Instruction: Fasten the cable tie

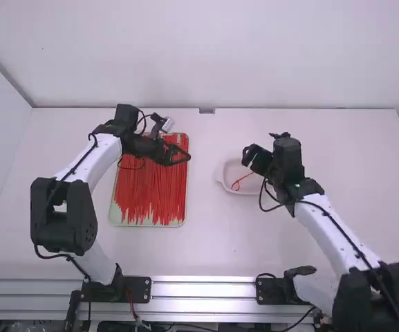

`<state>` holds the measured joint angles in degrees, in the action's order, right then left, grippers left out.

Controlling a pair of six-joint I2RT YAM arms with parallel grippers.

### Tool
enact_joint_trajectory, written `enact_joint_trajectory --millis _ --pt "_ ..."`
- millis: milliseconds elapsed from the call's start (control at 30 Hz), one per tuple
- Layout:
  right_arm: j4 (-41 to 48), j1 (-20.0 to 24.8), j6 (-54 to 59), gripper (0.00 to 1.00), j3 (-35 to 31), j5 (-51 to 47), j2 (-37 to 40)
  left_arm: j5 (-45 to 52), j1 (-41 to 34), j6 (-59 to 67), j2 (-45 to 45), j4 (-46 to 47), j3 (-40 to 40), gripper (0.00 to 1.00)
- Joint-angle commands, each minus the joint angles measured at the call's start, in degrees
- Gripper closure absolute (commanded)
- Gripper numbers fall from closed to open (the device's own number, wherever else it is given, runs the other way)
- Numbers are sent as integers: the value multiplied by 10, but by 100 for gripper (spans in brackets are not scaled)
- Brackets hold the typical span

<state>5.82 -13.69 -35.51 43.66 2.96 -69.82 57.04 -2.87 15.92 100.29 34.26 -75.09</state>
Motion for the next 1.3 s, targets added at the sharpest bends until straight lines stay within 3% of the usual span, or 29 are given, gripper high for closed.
enact_joint_trajectory --millis 0,267,567,1267 --pt "21 2 41 2 13 -7 42 -2 2 2 -8 2 -16 1" --pt "85 2 105 1 13 -5 112 -102 6 -23 -9 35 -68 1" --pt "105 2 105 1 13 -17 124 -272 6 -133 -9 35 -113 1" --pt "126 -13 102 1 13 -15 111 -275 6 -136 -9 61 -123 1"
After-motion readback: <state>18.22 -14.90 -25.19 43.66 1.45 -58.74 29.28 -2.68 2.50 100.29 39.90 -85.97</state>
